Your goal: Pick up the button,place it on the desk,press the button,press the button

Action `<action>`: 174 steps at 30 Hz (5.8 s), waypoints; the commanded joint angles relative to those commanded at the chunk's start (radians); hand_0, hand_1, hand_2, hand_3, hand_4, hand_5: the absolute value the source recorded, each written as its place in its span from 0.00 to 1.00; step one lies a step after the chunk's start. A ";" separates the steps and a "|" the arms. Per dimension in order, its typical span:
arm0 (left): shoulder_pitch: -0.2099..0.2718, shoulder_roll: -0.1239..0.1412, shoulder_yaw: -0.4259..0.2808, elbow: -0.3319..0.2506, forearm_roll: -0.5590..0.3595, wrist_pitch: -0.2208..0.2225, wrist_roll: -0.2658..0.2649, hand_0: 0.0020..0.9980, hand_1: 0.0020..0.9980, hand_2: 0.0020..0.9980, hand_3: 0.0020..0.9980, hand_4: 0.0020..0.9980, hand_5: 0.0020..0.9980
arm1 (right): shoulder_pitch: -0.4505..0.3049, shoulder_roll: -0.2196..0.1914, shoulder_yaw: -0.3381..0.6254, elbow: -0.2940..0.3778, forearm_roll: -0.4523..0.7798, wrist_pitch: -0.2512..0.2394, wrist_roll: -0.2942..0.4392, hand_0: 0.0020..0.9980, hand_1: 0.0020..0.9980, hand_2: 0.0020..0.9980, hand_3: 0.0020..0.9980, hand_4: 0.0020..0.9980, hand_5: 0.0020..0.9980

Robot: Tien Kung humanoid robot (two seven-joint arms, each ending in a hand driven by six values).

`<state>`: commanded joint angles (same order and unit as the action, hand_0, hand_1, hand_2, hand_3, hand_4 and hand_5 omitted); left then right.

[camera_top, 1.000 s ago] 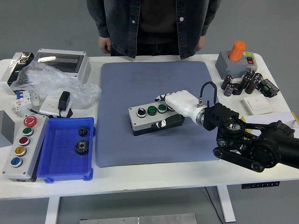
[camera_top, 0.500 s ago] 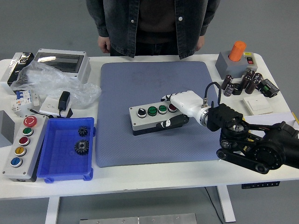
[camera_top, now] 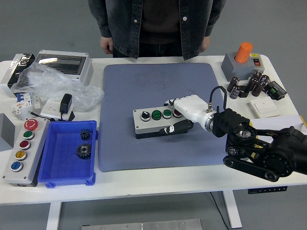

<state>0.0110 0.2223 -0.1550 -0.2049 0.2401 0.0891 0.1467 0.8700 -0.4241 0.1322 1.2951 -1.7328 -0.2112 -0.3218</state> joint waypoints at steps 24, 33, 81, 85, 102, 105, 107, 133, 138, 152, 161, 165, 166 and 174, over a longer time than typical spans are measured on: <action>0.001 -0.002 0.006 0.001 -0.004 0.002 -0.001 0.67 0.69 0.62 0.63 0.57 0.39 | -0.014 -0.017 0.007 0.024 -0.001 0.005 -0.007 0.52 0.68 0.77 0.84 1.00 0.80; 0.002 -0.005 0.012 0.002 -0.009 0.001 -0.001 0.67 0.69 0.62 0.63 0.57 0.38 | -0.017 -0.022 0.063 0.030 -0.006 0.010 0.027 0.57 0.70 0.80 0.89 1.00 0.79; -0.003 0.003 0.005 0.007 -0.013 -0.011 -0.006 0.67 0.70 0.62 0.63 0.57 0.39 | -0.216 -0.282 0.256 0.484 -0.227 0.162 -0.190 0.40 0.35 0.22 0.92 0.36 0.01; -0.005 0.002 0.003 0.007 -0.012 -0.011 -0.007 0.67 0.70 0.62 0.63 0.57 0.39 | -0.209 -0.273 0.228 0.480 -0.219 0.159 -0.188 0.40 0.35 0.22 0.92 0.36 0.01; -0.006 0.003 0.007 0.007 -0.010 -0.010 -0.010 0.67 0.70 0.63 0.63 0.57 0.40 | -0.198 -0.246 0.189 0.418 -0.191 0.141 -0.173 0.41 0.35 0.21 0.92 0.36 0.00; -0.007 0.003 0.007 0.007 -0.009 -0.009 -0.011 0.67 0.70 0.63 0.63 0.57 0.40 | -0.198 -0.242 0.183 0.415 -0.190 0.138 -0.172 0.39 0.35 0.21 0.92 0.36 0.00; -0.008 0.003 0.006 0.007 -0.008 -0.008 -0.011 0.67 0.70 0.63 0.63 0.57 0.40 | -0.198 -0.241 0.180 0.414 -0.191 0.137 -0.172 0.39 0.35 0.21 0.92 0.36 0.00; -0.014 0.002 -0.001 0.005 0.002 -0.006 -0.017 0.67 0.70 0.63 0.64 0.57 0.40 | -0.201 -0.216 0.135 0.382 -0.172 0.127 -0.164 0.39 0.34 0.21 0.90 0.36 0.00; -0.015 0.002 -0.004 0.005 0.004 -0.005 -0.019 0.67 0.70 0.63 0.64 0.57 0.40 | -0.202 -0.218 0.137 0.385 -0.170 0.123 -0.161 0.38 0.34 0.21 0.90 0.36 0.00; -0.001 0.002 0.008 0.005 -0.015 -0.004 -0.019 0.67 0.70 0.63 0.64 0.57 0.41 | -0.232 -0.272 0.238 0.481 -0.129 0.093 -0.123 0.39 0.34 0.20 0.89 0.36 0.00; 0.005 0.001 0.020 0.006 -0.022 -0.004 -0.019 0.67 0.70 0.63 0.64 0.58 0.41 | -0.296 -0.327 0.458 0.484 -0.030 0.057 -0.049 0.29 0.34 0.34 0.89 0.72 0.32; 0.007 0.001 0.026 0.007 -0.026 -0.004 -0.019 0.67 0.70 0.63 0.64 0.58 0.41 | -0.286 -0.285 0.538 0.476 -0.061 0.051 -0.031 0.54 0.59 0.67 0.87 0.85 0.40; 0.007 0.002 0.027 0.007 -0.026 -0.004 -0.019 0.67 0.70 0.63 0.64 0.58 0.41 | -0.285 -0.273 0.550 0.468 -0.080 0.051 -0.032 0.54 0.59 0.67 0.87 0.85 0.40; 0.008 0.004 0.040 0.011 -0.043 -0.002 -0.020 0.67 0.70 0.63 0.64 0.58 0.41 | -0.298 -0.236 0.590 0.446 -0.148 0.019 -0.031 0.88 0.92 0.99 1.00 1.00 0.63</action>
<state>0.0187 0.2262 -0.1152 -0.1941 0.1966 0.0869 0.1262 0.5717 -0.6603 0.7217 1.7408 -1.8809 -0.1918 -0.3525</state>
